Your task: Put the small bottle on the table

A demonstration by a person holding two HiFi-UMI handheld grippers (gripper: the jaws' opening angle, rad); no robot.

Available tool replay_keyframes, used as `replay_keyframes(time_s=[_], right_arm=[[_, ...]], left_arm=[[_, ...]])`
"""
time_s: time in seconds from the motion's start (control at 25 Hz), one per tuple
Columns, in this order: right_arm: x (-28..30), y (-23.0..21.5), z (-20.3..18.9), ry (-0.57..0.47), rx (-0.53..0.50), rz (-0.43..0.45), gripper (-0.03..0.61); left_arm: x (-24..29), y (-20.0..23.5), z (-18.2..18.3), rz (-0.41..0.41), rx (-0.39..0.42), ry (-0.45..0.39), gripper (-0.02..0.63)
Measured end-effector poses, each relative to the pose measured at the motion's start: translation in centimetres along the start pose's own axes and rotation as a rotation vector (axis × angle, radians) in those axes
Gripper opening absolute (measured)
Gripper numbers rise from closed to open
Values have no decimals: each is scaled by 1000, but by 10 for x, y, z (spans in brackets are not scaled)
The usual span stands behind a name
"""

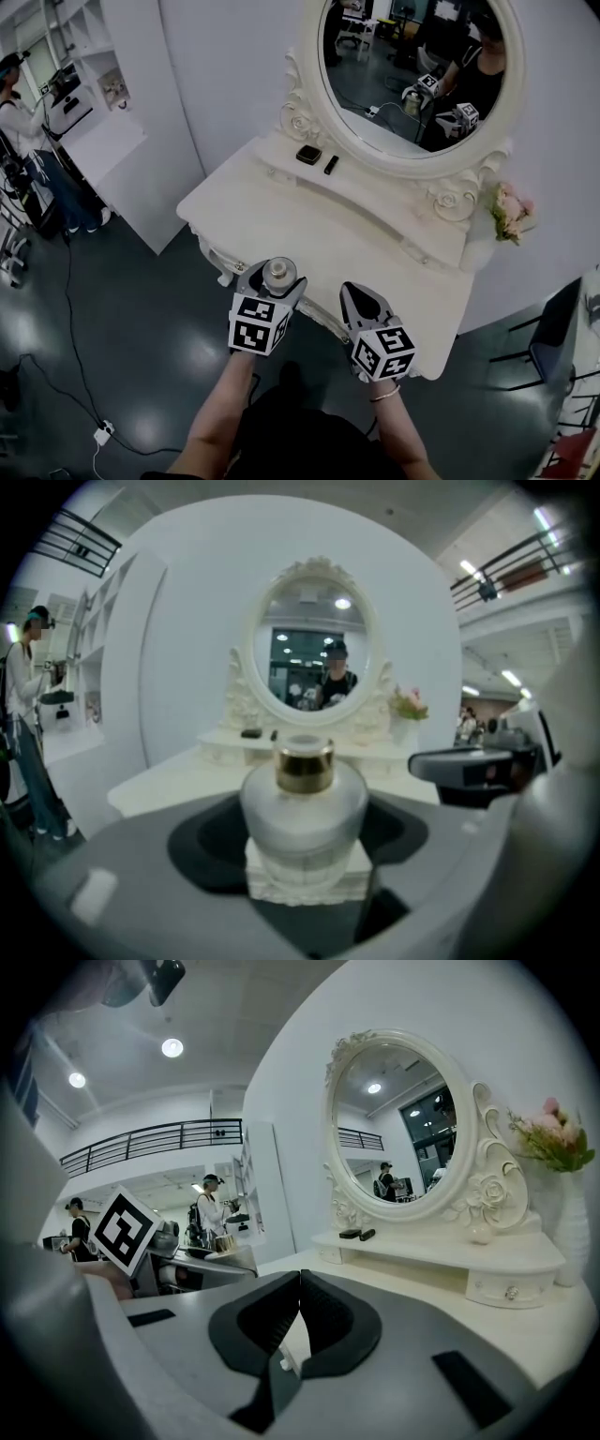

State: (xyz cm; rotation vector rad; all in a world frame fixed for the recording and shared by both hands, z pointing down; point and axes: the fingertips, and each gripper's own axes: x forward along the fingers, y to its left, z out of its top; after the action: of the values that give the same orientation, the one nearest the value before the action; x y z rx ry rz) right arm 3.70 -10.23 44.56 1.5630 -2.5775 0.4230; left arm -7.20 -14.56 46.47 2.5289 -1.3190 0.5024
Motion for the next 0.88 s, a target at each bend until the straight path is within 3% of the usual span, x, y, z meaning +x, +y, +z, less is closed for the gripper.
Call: replay_keyframes(time_s=[0.36, 0.88], right_arm=[[54, -19, 11, 13, 1, -41, 5], [88, -60, 24, 16, 7, -117, 5]], left_arm=[[53, 38, 18, -54, 33, 22, 336], [118, 52, 47, -116, 84, 26, 336]])
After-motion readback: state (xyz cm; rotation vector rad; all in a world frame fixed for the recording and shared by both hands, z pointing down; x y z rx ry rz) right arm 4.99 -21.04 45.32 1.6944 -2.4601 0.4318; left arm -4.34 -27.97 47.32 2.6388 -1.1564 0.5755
